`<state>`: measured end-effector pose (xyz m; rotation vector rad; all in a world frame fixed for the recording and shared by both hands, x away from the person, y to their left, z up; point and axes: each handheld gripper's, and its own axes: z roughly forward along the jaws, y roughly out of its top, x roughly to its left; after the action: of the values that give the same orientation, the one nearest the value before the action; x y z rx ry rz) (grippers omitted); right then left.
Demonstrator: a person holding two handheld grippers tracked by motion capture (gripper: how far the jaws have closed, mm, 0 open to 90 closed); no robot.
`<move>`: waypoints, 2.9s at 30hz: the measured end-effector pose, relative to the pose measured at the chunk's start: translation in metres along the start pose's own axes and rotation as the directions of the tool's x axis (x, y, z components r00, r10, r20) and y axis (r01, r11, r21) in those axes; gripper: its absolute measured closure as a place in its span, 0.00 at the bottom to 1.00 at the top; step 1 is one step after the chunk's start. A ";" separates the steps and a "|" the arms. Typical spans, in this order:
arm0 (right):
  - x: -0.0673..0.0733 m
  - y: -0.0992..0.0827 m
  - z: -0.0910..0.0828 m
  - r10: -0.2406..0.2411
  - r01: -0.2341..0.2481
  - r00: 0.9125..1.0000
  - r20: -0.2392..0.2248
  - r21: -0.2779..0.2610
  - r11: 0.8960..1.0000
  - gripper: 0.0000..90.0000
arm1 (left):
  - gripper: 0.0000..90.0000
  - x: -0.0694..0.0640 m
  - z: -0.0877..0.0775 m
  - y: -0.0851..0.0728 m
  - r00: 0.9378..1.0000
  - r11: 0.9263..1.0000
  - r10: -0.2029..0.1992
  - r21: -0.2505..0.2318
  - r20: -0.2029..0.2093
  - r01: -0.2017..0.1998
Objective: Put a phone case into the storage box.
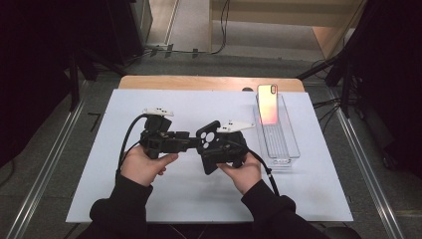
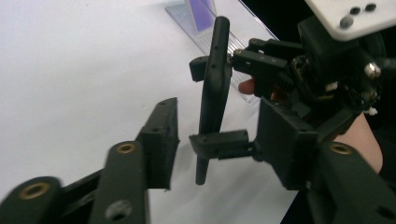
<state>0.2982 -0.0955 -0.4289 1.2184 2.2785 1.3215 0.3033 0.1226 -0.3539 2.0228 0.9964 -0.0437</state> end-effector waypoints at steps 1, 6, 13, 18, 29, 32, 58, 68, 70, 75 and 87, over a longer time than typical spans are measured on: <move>-0.002 0.000 -0.001 0.003 -0.003 1.000 0.005 0.000 1.000 0.13 | 0.49 0.001 0.000 -0.001 1.000 1.000 0.009 -0.002 0.007 -0.009; -0.012 0.002 -0.003 0.004 -0.004 1.000 0.004 0.009 1.000 0.13 | 0.41 0.006 0.002 -0.005 0.997 0.997 0.073 -0.017 0.035 -0.073; -0.026 0.004 -0.010 0.013 -0.013 1.000 -0.005 0.016 1.000 0.13 | 0.39 0.019 0.011 -0.019 0.990 0.992 0.124 0.009 0.069 -0.125; -0.033 0.010 -0.020 0.016 -0.016 1.000 -0.023 0.006 1.000 0.13 | 0.39 0.034 0.017 -0.031 0.987 0.991 0.132 0.010 0.087 -0.133; -0.044 0.020 -0.039 -0.003 0.004 0.999 -0.052 0.001 1.000 0.13 | 0.34 0.051 0.027 -0.064 0.978 0.978 0.199 0.056 0.061 -0.202; -0.047 0.023 -0.043 -0.008 0.008 0.998 -0.055 -0.002 1.000 0.13 | 0.34 0.056 0.026 -0.072 0.979 0.978 0.193 0.074 0.059 -0.197; -0.103 0.050 -0.103 0.081 -0.076 0.995 0.056 -0.090 0.993 0.13 | 0.34 0.066 0.004 -0.103 0.991 0.989 0.134 0.066 -0.010 -0.133; -0.132 0.049 -0.116 0.140 -0.123 0.979 0.149 -0.120 0.985 0.13 | 0.34 0.068 -0.001 -0.108 0.993 0.992 0.115 0.054 -0.021 -0.114; -0.136 0.049 -0.116 0.146 -0.127 0.975 0.169 -0.120 0.985 0.13 | 0.34 0.068 -0.001 -0.108 0.993 0.992 0.117 0.057 -0.024 -0.115; -0.150 0.044 -0.115 0.186 -0.161 0.959 0.212 -0.130 0.978 0.13 | 0.34 0.068 -0.002 -0.109 0.993 0.992 0.111 0.055 -0.028 -0.110; -0.181 0.033 -0.099 0.263 -0.224 0.918 0.298 -0.158 0.962 0.13 | 0.34 0.069 -0.001 -0.109 0.994 0.993 0.109 0.054 -0.025 -0.108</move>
<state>0.3733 -0.2840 -0.3811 1.5839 1.8438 1.2149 0.2777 0.2008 -0.4526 2.1275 0.9094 0.0166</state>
